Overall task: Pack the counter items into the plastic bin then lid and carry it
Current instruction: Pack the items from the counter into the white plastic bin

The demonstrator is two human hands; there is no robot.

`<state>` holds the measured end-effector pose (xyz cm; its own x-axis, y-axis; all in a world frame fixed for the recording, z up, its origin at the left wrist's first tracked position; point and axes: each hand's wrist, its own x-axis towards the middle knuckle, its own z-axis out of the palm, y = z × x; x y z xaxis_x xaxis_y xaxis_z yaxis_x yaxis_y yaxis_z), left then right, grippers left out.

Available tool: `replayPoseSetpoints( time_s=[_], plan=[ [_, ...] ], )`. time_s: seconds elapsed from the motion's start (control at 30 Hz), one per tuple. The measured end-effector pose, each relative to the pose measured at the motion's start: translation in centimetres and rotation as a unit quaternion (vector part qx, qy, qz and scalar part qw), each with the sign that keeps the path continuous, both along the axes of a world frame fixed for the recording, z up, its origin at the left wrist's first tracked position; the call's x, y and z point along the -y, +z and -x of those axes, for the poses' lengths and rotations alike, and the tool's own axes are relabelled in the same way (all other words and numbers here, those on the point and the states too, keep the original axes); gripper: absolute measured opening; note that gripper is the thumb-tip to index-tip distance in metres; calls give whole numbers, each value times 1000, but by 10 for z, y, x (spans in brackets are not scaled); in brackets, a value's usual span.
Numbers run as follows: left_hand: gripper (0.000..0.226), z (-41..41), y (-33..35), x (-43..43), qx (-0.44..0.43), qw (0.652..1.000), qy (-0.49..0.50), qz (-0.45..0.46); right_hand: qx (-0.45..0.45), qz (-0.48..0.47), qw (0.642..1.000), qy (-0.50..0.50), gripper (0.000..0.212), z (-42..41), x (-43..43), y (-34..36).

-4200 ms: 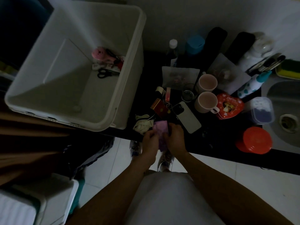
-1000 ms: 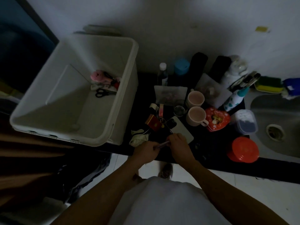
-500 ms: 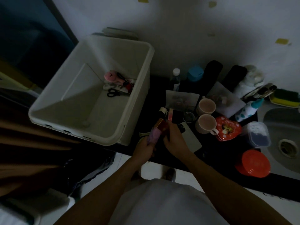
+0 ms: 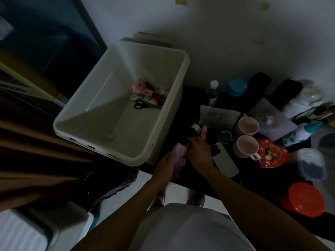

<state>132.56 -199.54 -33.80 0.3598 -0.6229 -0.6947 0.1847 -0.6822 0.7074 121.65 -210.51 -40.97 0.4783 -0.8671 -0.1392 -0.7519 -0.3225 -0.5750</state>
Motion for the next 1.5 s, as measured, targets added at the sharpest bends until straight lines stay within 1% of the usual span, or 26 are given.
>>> replayPoseSetpoints(
  time_s=[0.07, 0.13, 0.17, 0.23, 0.3, 0.37, 0.43, 0.53, 0.6, 0.67, 0.77, 0.9, 1.07, 1.17, 1.23, 1.3, 1.37, 1.4, 1.43, 1.5],
  plan=[
    [37, 3, 10, 8, 0, 1000, -1, 11, 14, 13, 1000, -25, 50, 3, 1, 8],
    [44, 10, 23, 24, -4, 999, -10, 36, 43, 18, 997, -58, 50, 8, 5, 21],
    [47, 15, 30, 33, -7, 998, -21, 62, 70, 18, 995, -68, 49, 11, 8, 26],
    [50, 23, 45, 53, -12, 993, -41, 112, 146, 6, 985, -95, 36, 17, 14, 47],
    [52, 27, 65, 73, -10, 988, -51, 144, 245, -14, 960, -137, 23, 20, 20, 75],
    [50, 26, 89, 90, -8, 984, -52, 170, 309, -12, 939, -148, 22, 18, 29, 101],
    [46, 17, 103, 104, 1, 980, -55, 189, 331, -5, 932, -150, 23, 14, 37, 121],
    [51, -4, 116, 115, 28, 975, -66, 210, 318, 18, 933, -168, 28, 8, 49, 130],
    [54, -15, 125, 121, 32, 972, -62, 225, 286, 31, 939, -189, 43, 1, 56, 131],
    [51, -24, 136, 124, 23, 969, -37, 243, 280, 32, 938, -200, 54, -8, 60, 139],
    [48, -42, 147, 128, 34, 963, -21, 267, 308, 50, 932, -185, 51, -24, 63, 157],
    [42, -73, 151, 132, 46, 956, 19, 288, 305, 89, 934, -165, 47, -50, 68, 175],
    [42, -115, 152, 127, 60, 954, 52, 288, 319, 110, 929, -154, 36, -90, 71, 192],
    [40, -141, 159, 125, 76, 952, 84, 286, 326, 91, 930, -143, 25, -125, 75, 205],
    [42, -162, 152, 125, 89, 953, 97, 273, 331, 78, 931, -133, 19, -152, 76, 211],
    [50, -182, 141, 123, 110, 955, 97, 257, 343, 57, 927, -137, 19, -175, 75, 214],
    [66, -204, 130, 120, 108, 962, 102, 230, 345, 31, 925, -157, 17, -199, 70, 211],
    [68, -209, 127, 118, 103, 965, 104, 217, 346, 7, 922, -172, 15, -204, 67, 208],
    [65, -215, 129, 116, 98, 968, 107, 207, 348, -25, 918, -190, 15, -211, 64, 207],
    [51, -225, 130, 112, 84, 972, 114, 190, 360, -103, 897, -235, 18, -222, 60, 203]
  ],
)
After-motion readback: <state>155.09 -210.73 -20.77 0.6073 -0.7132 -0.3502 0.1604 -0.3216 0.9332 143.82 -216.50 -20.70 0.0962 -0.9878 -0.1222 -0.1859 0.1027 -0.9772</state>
